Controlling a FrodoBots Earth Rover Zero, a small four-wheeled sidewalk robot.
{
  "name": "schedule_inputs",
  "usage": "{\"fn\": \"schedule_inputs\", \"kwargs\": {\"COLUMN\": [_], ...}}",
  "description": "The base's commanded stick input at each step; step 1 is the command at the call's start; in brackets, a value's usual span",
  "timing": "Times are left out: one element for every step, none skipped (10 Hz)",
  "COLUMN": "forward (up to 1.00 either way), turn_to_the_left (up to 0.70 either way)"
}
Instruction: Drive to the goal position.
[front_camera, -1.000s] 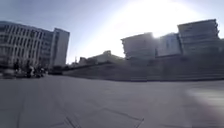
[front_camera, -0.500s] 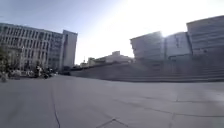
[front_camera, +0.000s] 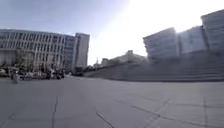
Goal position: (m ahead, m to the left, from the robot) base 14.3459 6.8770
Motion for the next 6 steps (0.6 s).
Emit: {"fn": "schedule_inputs", "kwargs": {"forward": [1.00,1.00,1.00,1.00,1.00,1.00], "turn_to_the_left": [0.04,0.21,0.42,0.44,0.36,0.04]}}
